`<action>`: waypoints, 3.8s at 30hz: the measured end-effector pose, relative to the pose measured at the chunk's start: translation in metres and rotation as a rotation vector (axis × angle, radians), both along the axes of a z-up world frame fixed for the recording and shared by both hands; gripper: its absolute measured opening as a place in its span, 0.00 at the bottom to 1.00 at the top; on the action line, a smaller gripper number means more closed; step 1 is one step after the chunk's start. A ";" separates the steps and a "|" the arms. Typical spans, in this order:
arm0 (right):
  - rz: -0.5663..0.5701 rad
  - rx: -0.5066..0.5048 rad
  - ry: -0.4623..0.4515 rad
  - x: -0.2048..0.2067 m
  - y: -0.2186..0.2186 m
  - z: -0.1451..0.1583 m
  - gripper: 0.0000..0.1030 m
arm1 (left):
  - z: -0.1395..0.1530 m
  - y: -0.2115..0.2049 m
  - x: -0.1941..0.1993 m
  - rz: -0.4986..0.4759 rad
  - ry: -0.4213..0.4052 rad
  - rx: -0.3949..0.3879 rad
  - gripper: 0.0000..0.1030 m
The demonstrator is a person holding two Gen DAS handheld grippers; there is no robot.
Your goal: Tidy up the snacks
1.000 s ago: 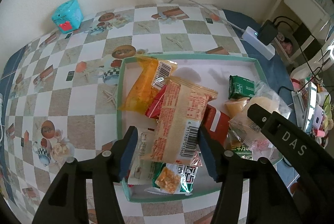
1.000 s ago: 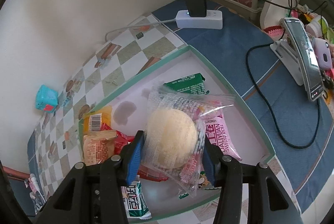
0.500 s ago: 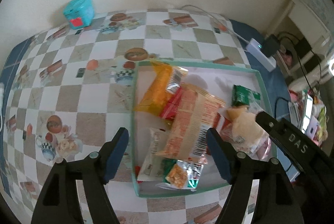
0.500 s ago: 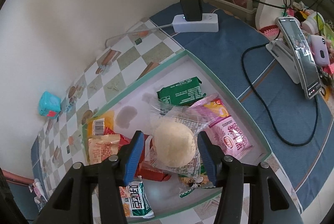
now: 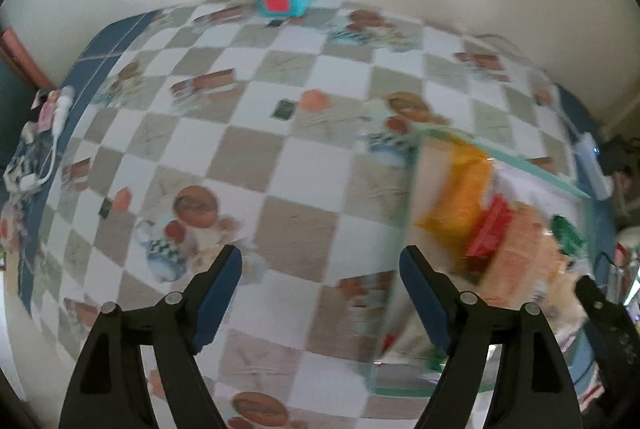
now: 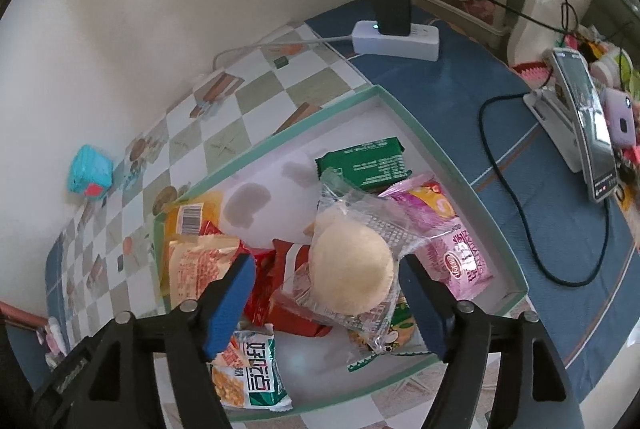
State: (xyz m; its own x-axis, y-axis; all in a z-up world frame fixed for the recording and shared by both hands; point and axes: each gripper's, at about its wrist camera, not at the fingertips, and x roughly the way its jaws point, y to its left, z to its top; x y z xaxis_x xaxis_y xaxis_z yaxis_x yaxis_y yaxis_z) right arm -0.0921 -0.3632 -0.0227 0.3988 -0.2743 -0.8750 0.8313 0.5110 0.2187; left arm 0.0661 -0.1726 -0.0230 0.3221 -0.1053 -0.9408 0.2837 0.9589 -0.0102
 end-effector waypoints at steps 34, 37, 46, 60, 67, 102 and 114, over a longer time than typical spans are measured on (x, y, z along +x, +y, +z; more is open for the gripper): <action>0.214 -0.141 0.011 -0.011 0.096 0.014 1.00 | 0.015 0.067 -0.057 -0.054 -0.089 0.034 0.96; 0.225 -0.160 0.011 -0.018 0.106 0.017 1.00 | 0.018 0.078 -0.069 -0.057 -0.099 0.024 0.96; 0.247 -0.201 0.044 -0.031 0.128 0.016 1.00 | 0.016 0.102 -0.090 -0.053 -0.094 0.016 0.96; 0.260 -0.231 0.059 -0.032 0.141 0.018 1.00 | 0.016 0.115 -0.096 -0.053 -0.111 0.047 0.96; 0.267 -0.227 0.062 -0.030 0.139 0.018 1.00 | 0.012 0.117 -0.091 -0.046 -0.094 0.041 0.96; 0.283 -0.230 0.088 -0.024 0.140 0.011 1.00 | 0.006 0.124 -0.082 -0.025 -0.087 0.060 0.96; 0.287 -0.230 0.092 -0.023 0.141 0.010 1.00 | 0.005 0.124 -0.082 -0.027 -0.086 0.060 0.96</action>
